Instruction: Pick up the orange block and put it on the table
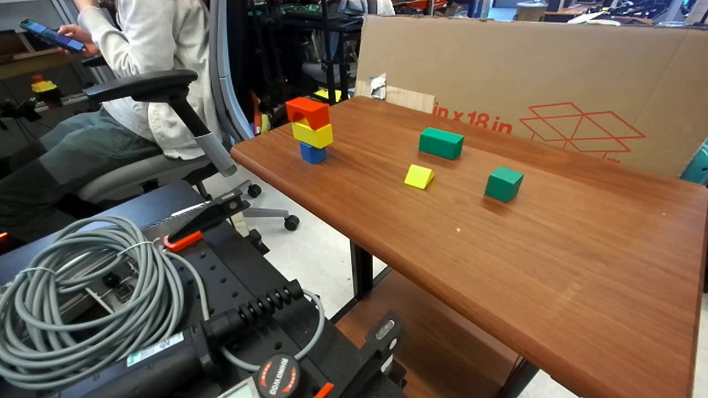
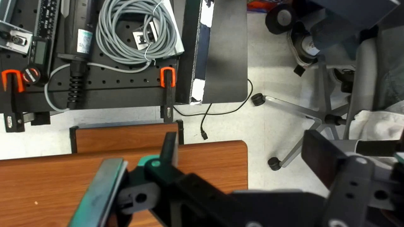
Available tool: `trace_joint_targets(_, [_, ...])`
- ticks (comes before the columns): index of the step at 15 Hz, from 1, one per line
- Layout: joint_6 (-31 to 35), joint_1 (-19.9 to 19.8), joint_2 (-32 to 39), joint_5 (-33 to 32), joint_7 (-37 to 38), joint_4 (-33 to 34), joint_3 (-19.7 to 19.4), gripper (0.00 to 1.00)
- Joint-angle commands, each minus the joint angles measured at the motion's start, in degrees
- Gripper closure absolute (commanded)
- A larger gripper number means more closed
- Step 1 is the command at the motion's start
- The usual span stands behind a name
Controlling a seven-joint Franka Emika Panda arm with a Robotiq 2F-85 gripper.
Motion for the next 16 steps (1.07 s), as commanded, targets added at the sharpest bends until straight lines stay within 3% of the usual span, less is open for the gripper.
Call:
trace_joint_targets(1, [7.6, -0.7, 6.9, -2.9, 1.9, 0.5, 2.1, 0.0])
trace_joint_targets(6, [18.8, -0.5, 16.0, -9.2, 7.3, 1.1, 3.6, 0.0])
trace_joint_targets(16, [28.9, 0.9, 32.5, -22.3, 15.8, 7.5, 1.6, 0.0])
